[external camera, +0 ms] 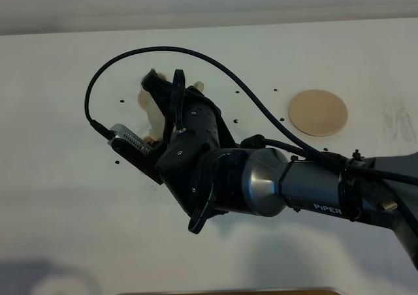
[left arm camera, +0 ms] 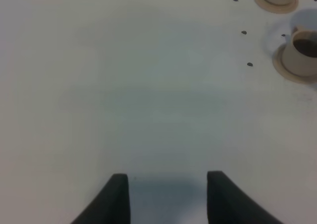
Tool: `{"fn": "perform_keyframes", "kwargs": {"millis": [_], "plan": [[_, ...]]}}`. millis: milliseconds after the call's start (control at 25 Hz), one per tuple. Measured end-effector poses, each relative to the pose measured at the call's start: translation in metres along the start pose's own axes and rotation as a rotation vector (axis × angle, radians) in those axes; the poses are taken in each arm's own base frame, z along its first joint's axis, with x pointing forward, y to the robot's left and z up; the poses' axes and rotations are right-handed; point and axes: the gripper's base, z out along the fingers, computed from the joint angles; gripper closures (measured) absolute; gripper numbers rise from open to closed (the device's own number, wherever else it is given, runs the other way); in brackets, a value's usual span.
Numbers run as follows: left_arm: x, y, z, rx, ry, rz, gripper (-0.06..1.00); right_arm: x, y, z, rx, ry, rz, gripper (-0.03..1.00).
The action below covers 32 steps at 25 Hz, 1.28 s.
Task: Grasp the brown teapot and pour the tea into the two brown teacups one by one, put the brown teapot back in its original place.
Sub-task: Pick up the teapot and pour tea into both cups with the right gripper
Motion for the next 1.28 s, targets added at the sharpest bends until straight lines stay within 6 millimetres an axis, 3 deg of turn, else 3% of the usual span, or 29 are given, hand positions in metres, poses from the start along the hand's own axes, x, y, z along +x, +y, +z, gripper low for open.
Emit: {"fn": "perform_keyframes", "kwargs": {"millis": [1280], "plan": [[0.0000, 0.0000, 0.0000, 0.000, 0.000, 0.000, 0.51, 0.0005, 0.0000, 0.0000, 0.000, 0.006, -0.002, 0.88]]}}
